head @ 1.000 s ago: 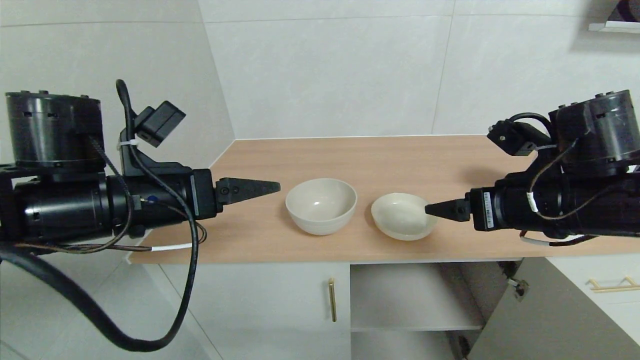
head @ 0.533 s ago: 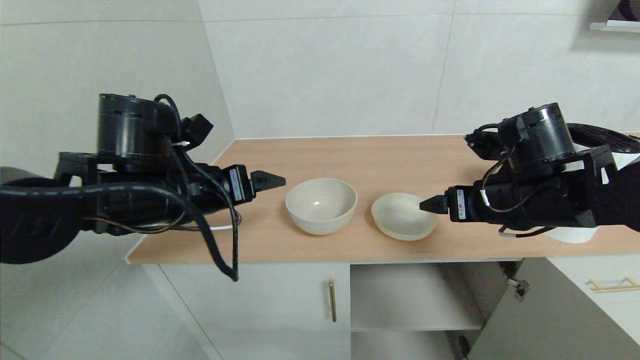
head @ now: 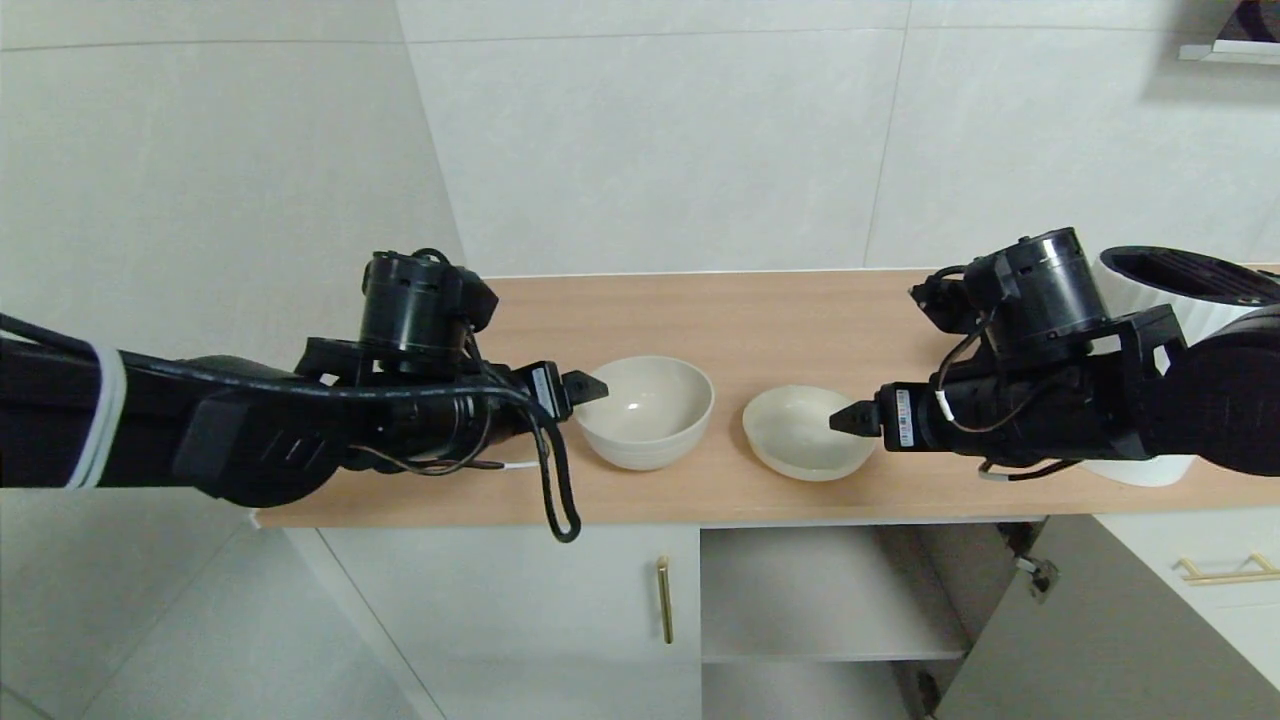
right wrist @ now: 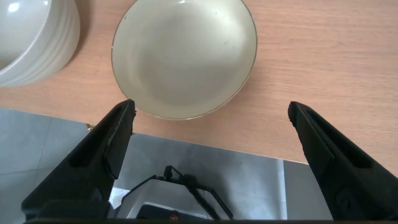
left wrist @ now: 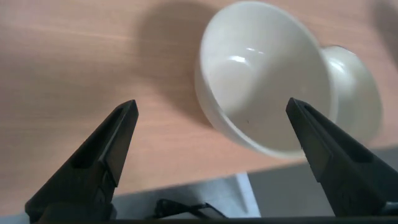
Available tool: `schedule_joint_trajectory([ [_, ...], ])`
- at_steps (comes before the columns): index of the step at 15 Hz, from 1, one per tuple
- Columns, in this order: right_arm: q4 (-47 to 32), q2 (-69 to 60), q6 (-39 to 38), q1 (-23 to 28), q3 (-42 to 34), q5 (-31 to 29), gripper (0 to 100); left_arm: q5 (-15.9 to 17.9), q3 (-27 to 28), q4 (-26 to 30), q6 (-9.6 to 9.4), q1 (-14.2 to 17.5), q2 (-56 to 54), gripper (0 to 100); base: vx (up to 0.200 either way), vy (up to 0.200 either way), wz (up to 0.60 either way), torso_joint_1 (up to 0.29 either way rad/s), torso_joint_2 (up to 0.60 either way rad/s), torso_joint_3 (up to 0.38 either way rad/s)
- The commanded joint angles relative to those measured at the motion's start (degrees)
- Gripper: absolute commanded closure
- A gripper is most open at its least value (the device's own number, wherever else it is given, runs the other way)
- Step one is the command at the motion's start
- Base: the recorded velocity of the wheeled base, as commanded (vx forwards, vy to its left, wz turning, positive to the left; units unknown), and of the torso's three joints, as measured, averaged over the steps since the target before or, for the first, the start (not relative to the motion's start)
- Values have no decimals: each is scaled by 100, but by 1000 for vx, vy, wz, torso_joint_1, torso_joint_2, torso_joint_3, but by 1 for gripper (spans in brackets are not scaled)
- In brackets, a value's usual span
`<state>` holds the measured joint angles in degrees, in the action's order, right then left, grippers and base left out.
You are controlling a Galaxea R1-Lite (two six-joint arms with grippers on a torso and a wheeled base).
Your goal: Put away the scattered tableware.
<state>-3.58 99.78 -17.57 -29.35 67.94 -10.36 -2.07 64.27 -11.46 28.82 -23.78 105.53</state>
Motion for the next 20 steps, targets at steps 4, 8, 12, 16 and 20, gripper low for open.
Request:
schedule_joint_trajectory([
  [4, -2, -11, -1, 0, -17, -1, 0, -48, 174, -23, 379, -118, 407, 0, 0, 0, 0, 0, 0, 0],
  [8, -2, -11, -1, 0, -17, -1, 0, -65, 174, -23, 379, -135, 415, 0, 0, 0, 0, 0, 0, 0],
  [12, -2, -20, -1, 0, -17, -1, 0, -92, 174, -23, 370, -179, 424, 100, 0, 0, 0, 0, 0, 0],
  [16, -2, -38, -1, 0, -17, -1, 0, -136, 174, -23, 388, -188, 433, 100, 0, 0, 0, 0, 0, 0],
  [20, -2, -46, -1, 0, -17, -1, 0, -144, 174, -23, 388, -197, 389, 100, 0, 0, 0, 0, 0, 0],
])
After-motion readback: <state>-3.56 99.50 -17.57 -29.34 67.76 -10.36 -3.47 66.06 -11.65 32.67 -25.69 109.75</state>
